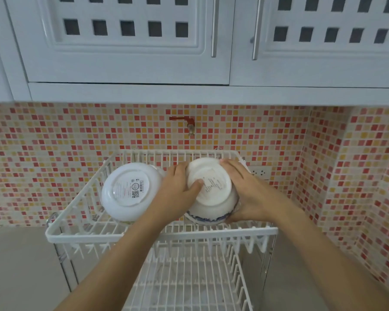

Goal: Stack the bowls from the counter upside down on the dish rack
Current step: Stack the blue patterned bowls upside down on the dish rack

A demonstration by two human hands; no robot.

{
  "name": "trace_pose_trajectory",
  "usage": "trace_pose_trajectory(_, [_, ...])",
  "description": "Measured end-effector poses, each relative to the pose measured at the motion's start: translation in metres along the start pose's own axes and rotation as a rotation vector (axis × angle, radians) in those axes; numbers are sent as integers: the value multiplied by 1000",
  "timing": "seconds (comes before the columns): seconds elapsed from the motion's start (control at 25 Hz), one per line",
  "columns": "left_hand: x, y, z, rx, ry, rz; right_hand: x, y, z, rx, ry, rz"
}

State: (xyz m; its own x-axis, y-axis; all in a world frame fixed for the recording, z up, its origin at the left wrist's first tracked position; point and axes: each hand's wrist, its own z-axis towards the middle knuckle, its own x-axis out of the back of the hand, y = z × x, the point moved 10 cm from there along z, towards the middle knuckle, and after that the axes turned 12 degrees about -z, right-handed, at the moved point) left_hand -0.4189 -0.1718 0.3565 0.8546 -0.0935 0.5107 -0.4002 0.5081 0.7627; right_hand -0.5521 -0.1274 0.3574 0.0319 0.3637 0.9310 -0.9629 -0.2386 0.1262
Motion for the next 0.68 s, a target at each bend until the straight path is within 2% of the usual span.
trace_pose_trajectory(0.52, [-2,3,0,7,17,97,-7,5,3,-20,-40,86])
trace_pose_trajectory(0.68, [6,16,-4,6,24,75,-3,9,-7,-40,-100,168])
